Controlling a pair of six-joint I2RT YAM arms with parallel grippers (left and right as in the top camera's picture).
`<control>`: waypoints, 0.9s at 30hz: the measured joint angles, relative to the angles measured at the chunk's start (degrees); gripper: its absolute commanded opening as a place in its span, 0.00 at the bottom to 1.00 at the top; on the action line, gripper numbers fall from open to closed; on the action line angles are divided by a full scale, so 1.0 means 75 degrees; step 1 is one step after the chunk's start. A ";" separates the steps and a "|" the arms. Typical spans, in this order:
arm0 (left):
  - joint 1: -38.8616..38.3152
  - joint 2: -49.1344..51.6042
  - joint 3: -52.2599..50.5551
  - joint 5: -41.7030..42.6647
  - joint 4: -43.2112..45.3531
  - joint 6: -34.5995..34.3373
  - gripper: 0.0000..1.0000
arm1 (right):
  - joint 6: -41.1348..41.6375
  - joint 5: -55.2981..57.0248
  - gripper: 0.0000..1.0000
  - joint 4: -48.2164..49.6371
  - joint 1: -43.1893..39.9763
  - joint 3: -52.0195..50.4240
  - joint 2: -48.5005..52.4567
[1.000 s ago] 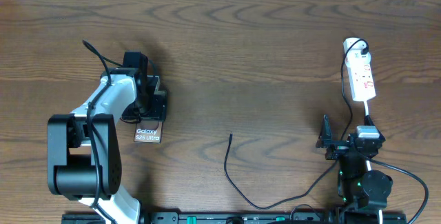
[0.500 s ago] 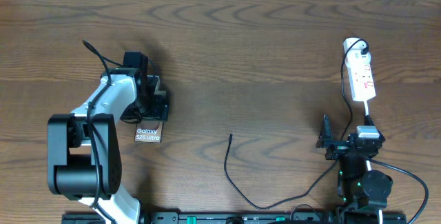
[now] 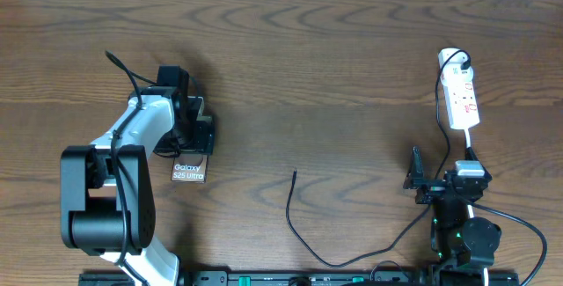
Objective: Plug charger to phone and switch on socket
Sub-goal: 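Lower the left gripper and close it on the phone's sides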
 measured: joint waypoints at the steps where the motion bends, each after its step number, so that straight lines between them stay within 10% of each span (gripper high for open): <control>1: 0.0000 0.0000 0.0000 0.0000 0.0000 -0.0003 0.80 | 0.0000 -0.0003 0.99 0.0000 0.0003 0.0000 0.0000; 15: 0.0000 0.0000 0.0000 0.0006 0.0055 -0.0003 0.76 | 0.0000 0.0000 0.99 0.0000 0.0000 0.0000 0.0000; 27: 0.0000 -0.0017 0.0003 0.0032 0.0178 0.0044 0.50 | 0.0000 0.0000 0.99 0.0003 0.0003 0.0000 0.0000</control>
